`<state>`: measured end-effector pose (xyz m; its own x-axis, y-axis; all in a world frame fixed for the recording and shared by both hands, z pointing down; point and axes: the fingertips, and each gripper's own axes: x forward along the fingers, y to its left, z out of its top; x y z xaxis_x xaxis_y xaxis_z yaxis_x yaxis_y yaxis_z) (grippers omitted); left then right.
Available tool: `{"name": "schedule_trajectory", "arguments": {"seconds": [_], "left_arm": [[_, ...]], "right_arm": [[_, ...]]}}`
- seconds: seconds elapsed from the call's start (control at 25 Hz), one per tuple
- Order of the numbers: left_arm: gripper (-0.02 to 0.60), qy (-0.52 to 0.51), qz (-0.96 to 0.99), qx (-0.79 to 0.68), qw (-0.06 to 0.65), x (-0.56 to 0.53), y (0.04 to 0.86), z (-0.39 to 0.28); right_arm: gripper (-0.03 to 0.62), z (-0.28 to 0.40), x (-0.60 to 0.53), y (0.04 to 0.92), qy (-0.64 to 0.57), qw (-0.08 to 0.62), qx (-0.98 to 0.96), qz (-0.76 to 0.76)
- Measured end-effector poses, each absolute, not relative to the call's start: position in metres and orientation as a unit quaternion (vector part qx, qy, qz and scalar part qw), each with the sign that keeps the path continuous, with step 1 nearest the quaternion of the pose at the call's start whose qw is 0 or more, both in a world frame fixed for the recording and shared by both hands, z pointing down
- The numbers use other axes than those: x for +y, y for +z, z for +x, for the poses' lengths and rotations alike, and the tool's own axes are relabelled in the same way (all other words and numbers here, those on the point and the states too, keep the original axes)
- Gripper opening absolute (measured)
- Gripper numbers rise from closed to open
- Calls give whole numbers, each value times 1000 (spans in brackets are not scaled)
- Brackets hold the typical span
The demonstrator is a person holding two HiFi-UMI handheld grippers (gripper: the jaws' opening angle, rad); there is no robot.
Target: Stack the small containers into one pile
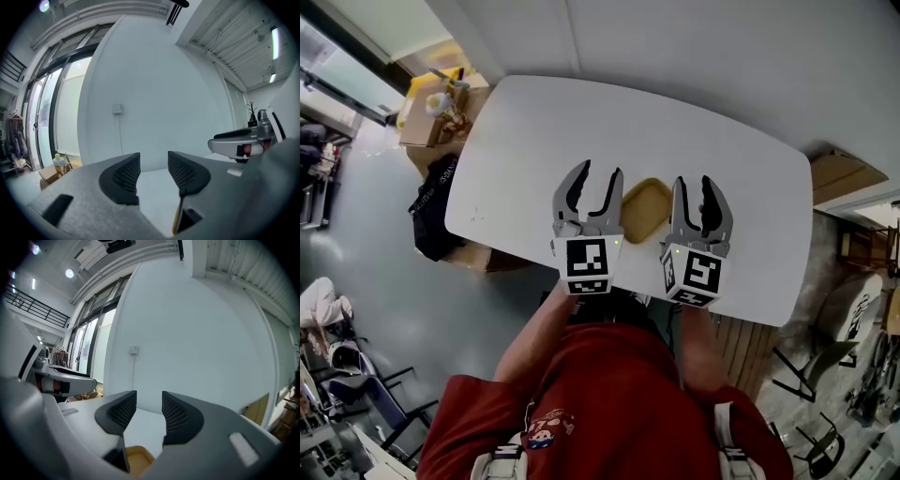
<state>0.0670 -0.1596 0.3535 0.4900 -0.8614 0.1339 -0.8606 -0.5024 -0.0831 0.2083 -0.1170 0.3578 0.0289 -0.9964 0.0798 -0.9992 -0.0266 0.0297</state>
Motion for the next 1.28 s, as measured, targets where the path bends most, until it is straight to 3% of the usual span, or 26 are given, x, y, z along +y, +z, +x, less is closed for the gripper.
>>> {"name": "schedule_trajectory", "arguments": {"seconds": [0.8, 1.28], "left_arm": [[180, -46, -883, 464, 45, -194, 325, -39], [164, -33, -897, 436, 63, -176, 309, -47]], "right_arm": [[172, 86, -140, 327, -21, 64, -674, 736], [168, 79, -108, 311, -31, 55, -645, 762]]}}
